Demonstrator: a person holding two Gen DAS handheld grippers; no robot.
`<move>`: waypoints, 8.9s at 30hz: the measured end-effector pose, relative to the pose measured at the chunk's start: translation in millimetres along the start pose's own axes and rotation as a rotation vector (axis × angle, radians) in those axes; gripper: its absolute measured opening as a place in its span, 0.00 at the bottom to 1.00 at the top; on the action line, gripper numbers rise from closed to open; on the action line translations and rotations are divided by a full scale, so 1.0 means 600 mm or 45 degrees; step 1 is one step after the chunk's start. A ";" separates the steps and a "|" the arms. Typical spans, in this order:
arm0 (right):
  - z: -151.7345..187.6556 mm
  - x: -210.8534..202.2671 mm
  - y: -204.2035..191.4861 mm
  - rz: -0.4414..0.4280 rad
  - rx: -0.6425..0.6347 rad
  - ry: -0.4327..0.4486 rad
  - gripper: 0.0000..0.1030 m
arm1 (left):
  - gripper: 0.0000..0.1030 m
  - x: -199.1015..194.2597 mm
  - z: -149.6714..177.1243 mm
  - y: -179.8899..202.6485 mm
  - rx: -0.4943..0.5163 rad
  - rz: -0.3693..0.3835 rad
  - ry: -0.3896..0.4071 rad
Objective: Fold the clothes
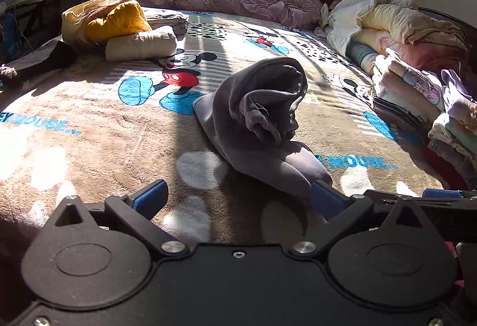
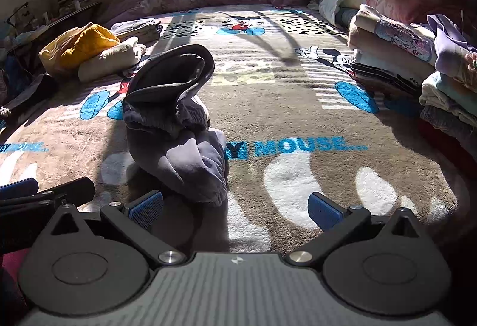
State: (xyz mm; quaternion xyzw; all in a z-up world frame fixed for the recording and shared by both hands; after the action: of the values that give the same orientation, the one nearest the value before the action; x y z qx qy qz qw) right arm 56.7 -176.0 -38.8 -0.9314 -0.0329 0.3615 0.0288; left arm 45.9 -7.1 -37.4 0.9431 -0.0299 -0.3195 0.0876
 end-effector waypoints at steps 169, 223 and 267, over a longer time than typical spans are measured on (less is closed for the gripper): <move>0.053 0.195 0.047 -0.723 0.589 0.067 0.71 | 0.92 0.047 -0.034 -0.614 -2.282 0.555 0.497; 0.033 0.255 -0.031 -0.848 0.462 0.053 0.58 | 0.65 0.083 -0.106 -0.446 0.118 -0.458 0.077; -0.035 0.311 0.060 -0.530 0.198 0.120 0.67 | 0.78 0.238 -0.169 -0.563 -0.179 -0.255 -0.177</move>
State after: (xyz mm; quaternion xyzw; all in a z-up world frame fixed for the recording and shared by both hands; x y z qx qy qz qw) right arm 209.7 -197.0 -151.6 -0.9153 -0.1949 0.3052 0.1760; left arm 221.0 323.8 -105.9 0.9085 0.0808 -0.3924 0.1191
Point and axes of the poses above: each gripper's, at about its wrist camera, not at the fingertips, and x roughly the way its jaws point, y to its right, z to its underside, the point moved 6 cm from there along x, roughly the way its jaws point, and after that the axes turned 2 degrees about y, right-handed, at the moved point
